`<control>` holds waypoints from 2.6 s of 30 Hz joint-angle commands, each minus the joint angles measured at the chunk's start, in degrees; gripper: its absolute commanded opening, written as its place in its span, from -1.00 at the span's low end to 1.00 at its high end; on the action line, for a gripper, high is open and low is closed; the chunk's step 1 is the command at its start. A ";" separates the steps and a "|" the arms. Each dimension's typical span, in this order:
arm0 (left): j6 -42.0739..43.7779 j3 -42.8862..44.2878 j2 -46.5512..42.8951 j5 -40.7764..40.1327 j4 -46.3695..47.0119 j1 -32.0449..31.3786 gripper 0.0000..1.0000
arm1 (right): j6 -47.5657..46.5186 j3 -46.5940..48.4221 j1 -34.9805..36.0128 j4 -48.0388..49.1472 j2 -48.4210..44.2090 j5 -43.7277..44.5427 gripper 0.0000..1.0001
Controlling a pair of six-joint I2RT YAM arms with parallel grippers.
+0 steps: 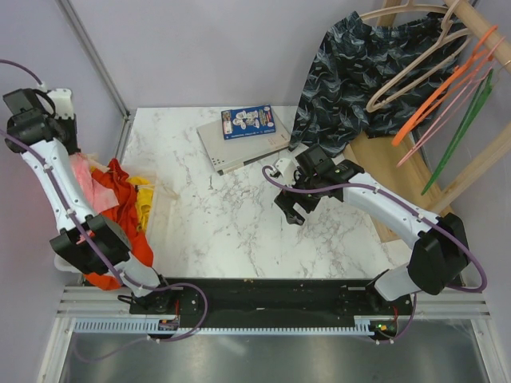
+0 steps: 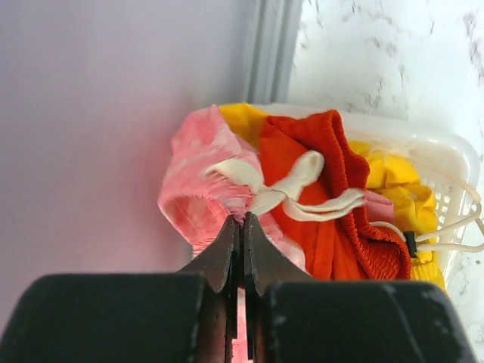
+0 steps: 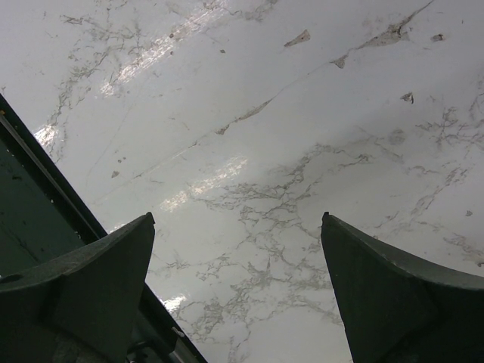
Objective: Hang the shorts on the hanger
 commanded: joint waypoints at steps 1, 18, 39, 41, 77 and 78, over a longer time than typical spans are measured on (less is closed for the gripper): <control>-0.02 12.13 -4.59 -2.05 -0.42 -1.08 -0.96 | -0.43 0.44 0.22 0.78 -2.53 -0.79 0.96; -4.32 38.25 -5.37 -12.96 23.71 -19.80 -0.97 | -0.08 1.32 0.22 0.87 -3.23 0.69 0.96; -9.27 2.89 -23.72 16.55 28.25 -55.32 -0.97 | 3.09 5.89 -8.81 -1.32 -5.60 -2.73 0.96; -6.80 -14.98 -28.39 21.29 27.27 -55.32 -0.97 | 2.82 5.28 -10.40 -2.90 -7.62 -3.34 0.96; 7.20 -59.47 -51.43 31.86 12.40 -47.32 0.21 | 8.44 0.61 6.10 8.69 8.45 -10.37 0.07; 6.40 -60.35 -52.65 31.95 13.63 -47.14 0.21 | 8.88 1.05 6.55 9.21 9.76 -10.11 0.08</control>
